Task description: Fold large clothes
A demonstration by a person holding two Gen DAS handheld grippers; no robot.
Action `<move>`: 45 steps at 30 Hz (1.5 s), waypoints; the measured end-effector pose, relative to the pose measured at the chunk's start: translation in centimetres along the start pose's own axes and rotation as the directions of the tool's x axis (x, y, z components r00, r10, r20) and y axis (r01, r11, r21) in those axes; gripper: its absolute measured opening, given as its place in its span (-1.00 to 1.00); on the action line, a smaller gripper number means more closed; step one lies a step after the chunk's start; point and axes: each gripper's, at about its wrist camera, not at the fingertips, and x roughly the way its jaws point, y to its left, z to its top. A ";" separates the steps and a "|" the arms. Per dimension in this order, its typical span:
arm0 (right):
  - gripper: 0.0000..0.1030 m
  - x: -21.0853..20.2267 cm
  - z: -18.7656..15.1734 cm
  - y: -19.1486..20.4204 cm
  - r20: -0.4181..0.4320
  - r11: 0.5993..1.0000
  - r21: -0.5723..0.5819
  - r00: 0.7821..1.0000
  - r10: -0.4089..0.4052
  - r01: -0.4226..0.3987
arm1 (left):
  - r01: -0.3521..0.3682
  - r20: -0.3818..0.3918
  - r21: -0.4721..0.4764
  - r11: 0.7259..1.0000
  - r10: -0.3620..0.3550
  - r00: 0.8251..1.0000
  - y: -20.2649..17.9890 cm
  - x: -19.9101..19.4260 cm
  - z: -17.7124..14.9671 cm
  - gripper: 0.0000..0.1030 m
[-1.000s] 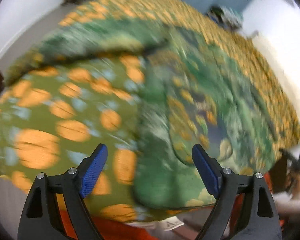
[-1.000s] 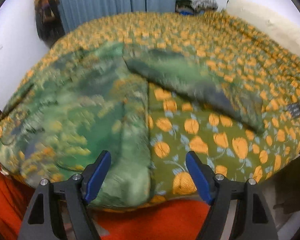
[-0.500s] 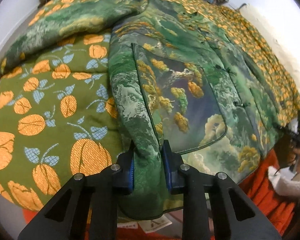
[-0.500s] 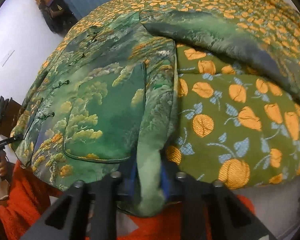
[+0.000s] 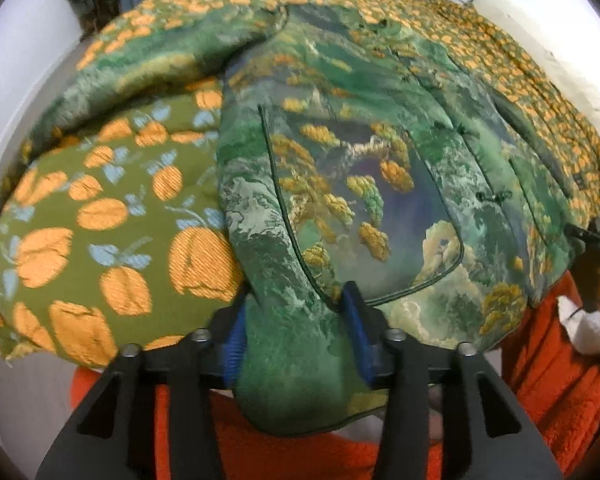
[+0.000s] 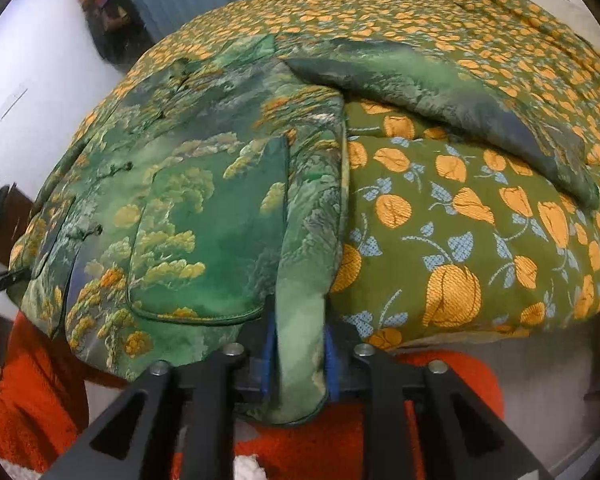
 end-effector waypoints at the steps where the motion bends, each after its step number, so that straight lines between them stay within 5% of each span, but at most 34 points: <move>1: -0.17 -0.5 0.2 -0.2 0.014 1.000 0.005 1.000 0.000 0.000 | -0.013 0.023 0.008 1.000 0.013 1.000 -0.1 -0.9 0.2 0.07; 6: 0.10 -4.2 0.4 0.4 0.117 0.995 -0.032 0.989 -0.085 0.089 | -0.060 0.154 -0.003 0.998 0.060 0.986 0.2 -5.2 2.1 0.76; 8: 0.17 -5.9 0.7 1.4 0.173 0.989 -0.057 0.977 -0.122 0.133 | -0.123 0.249 -0.020 0.992 0.124 0.960 -0.1 -7.5 3.2 0.96; 13: 0.31 -8.7 2.6 4.5 0.284 0.972 -0.135 0.947 -0.150 0.194 | -0.220 0.467 -0.050 0.974 0.218 0.857 -0.6 -11.5 4.8 0.98; 17: 0.52 -9.6 3.8 7.4 0.354 0.966 -0.160 0.925 -0.137 0.204 | -0.281 0.500 -0.044 0.959 0.265 0.824 -1.3 -11.3 5.4 0.98; 24: 0.54 -7.8 3.6 11.3 0.345 0.979 -0.164 0.937 -0.059 0.122 | -0.166 0.483 -0.044 0.985 0.167 0.860 -3.6 -9.7 4.8 0.98; 30: 0.54 -6.8 2.3 13.3 0.310 0.980 -0.194 0.950 0.024 0.039 | -0.117 0.458 -0.056 0.991 0.130 0.880 -5.7 -7.9 4.3 0.97; 36: 0.54 -6.4 1.6 13.9 0.296 0.982 -0.189 0.952 0.077 -0.021 | -0.104 0.377 -0.065 0.992 0.121 0.918 -6.5 -6.8 4.3 0.98; 40: 0.54 -6.1 1.4 14.2 0.298 0.982 -0.187 0.952 0.069 -0.012 | -0.162 0.389 -0.035 0.986 0.163 0.907 -7.1 -7.4 4.5 0.99; 45: 0.54 -5.7 1.3 14.5 0.286 0.981 -0.188 0.958 0.014 0.042 | -0.126 0.426 -0.043 0.991 0.133 0.895 -7.3 -8.6 5.2 0.99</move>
